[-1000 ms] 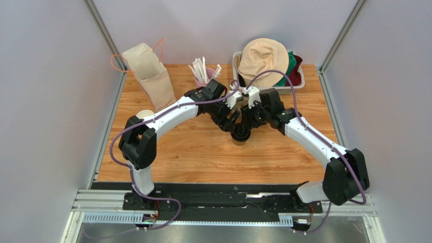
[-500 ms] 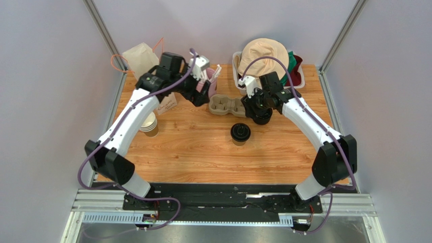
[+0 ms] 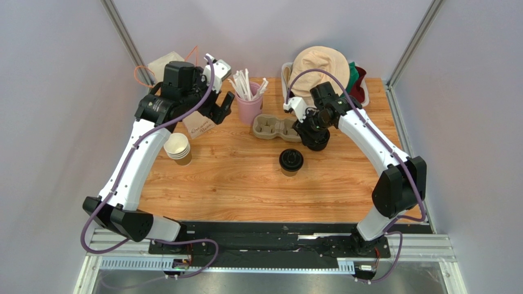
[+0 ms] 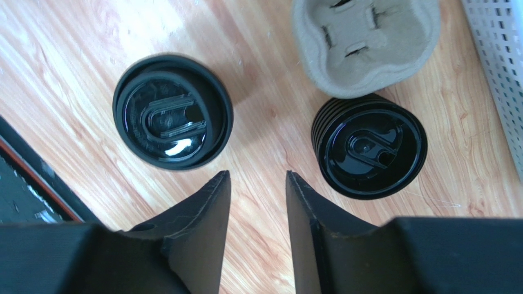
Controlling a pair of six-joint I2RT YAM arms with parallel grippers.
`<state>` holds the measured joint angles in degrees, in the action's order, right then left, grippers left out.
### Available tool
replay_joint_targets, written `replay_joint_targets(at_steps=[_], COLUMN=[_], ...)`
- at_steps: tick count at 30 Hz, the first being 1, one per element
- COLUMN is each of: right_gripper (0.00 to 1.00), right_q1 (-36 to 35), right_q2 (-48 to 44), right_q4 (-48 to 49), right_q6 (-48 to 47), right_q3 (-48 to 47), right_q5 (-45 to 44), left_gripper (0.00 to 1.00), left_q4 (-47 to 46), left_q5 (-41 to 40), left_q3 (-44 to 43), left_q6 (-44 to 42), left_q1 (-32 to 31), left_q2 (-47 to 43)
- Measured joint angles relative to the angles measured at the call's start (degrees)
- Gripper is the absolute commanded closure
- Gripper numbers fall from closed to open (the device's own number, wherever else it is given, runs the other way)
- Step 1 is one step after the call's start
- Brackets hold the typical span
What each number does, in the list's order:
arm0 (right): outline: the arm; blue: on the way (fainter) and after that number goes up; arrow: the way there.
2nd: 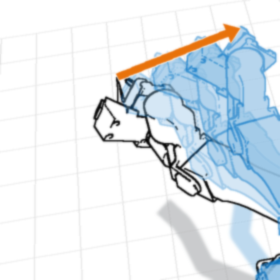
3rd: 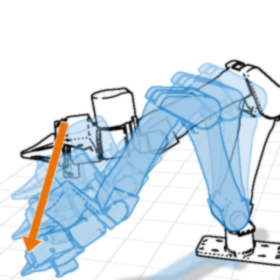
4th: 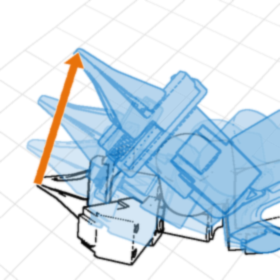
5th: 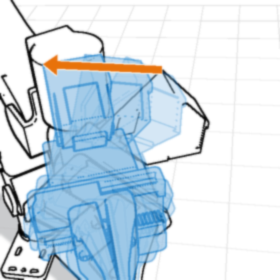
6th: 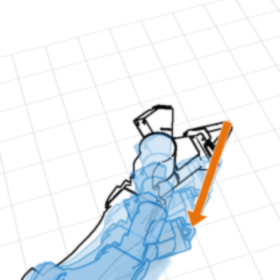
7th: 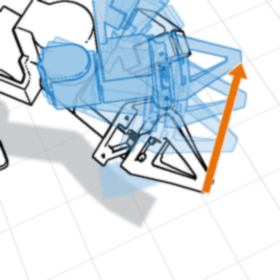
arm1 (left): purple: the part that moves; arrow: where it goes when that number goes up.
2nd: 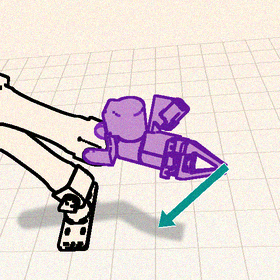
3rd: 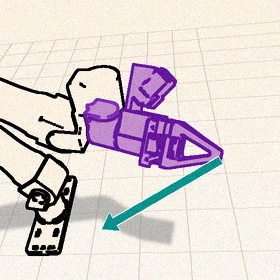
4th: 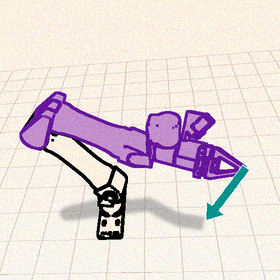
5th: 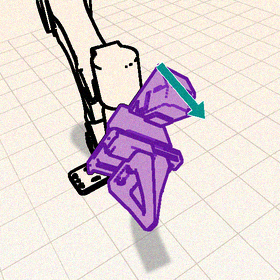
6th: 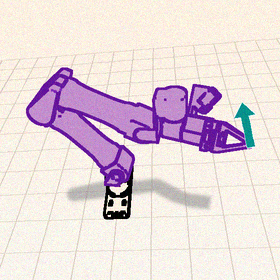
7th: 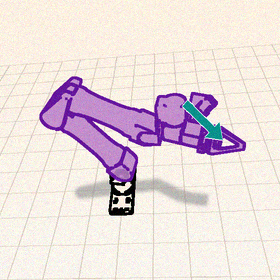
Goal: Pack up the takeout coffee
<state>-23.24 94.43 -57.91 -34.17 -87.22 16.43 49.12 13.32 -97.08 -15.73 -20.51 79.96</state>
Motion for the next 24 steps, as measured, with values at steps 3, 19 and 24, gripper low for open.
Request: replay_joint_targets(at_steps=[3,19,24], right_gripper=[0.62,0.67,0.69], right_q1=[-0.4,-10.2,-10.6], right_q2=[0.2,8.0,8.7], right_q4=[-2.2,-3.5,-2.7], right_q6=[-3.0,-6.7,-6.7], right_q3=[-0.3,-2.8,-2.7], right_q5=[-0.1,-3.7,-6.1], left_gripper=[0.01,0.01,0.01], left_q4=[0.0,0.7,0.3], left_q5=[-1.1,-4.5,-4.7], left_q3=[0.7,4.1,4.5], left_q6=[-0.5,-1.4,-1.4], left_q1=[0.0,0.0,0.0], left_q2=[0.0,-0.9,-1.1])
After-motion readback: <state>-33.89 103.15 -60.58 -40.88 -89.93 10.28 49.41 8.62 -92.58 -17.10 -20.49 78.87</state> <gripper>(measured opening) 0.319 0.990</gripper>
